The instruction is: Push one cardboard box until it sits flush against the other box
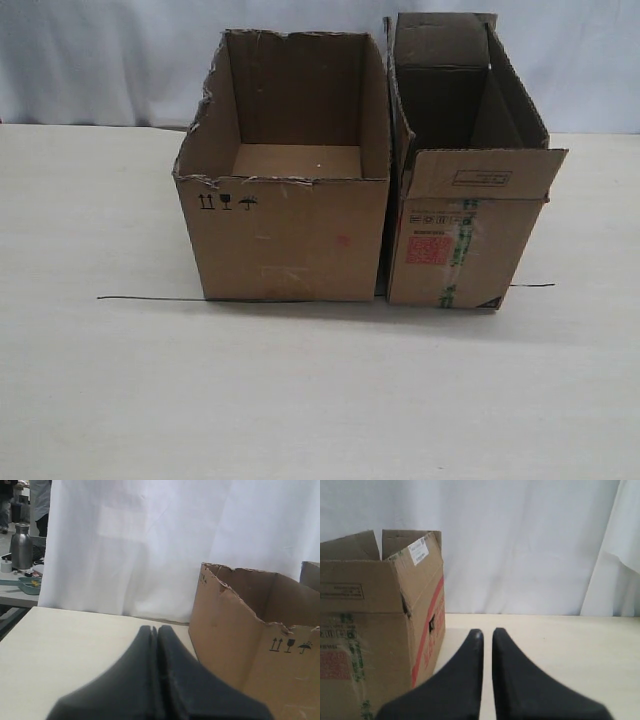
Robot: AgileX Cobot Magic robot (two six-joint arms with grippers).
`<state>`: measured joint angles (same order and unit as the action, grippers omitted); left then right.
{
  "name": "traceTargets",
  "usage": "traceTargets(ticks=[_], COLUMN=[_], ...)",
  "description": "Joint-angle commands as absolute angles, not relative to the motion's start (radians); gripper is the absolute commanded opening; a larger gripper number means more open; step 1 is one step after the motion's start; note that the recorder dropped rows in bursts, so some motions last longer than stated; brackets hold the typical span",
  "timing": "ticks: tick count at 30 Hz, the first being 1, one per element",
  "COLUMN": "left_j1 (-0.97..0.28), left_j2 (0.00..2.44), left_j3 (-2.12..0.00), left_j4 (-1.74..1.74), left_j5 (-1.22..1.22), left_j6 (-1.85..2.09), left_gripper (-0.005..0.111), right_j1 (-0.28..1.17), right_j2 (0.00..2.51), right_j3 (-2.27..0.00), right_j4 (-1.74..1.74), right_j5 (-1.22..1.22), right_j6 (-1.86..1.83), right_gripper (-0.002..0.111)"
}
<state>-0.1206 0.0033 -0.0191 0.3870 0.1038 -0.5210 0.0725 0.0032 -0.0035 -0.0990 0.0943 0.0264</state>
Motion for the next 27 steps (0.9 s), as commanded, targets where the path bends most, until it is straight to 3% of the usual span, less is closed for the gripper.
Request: traceTargets(ticks=[1, 27], left_j1=[-0.128, -0.128], left_j2=[0.000, 0.000], left_j3=[-0.025, -0.025], left_j4=[0.391, 0.407], left_j5=[0.088, 0.101], left_j6=[-0.525, -0.525], left_gripper=[0.000, 0.000], right_j1=[0.067, 0.067], right_j2=[0.000, 0.000], right_j3=[0.000, 0.000], right_j4=[-0.110, -0.055], right_j5=[0.117, 0.111], right_j6=[-0.042, -0.114], right_gripper=[0.005, 0.005])
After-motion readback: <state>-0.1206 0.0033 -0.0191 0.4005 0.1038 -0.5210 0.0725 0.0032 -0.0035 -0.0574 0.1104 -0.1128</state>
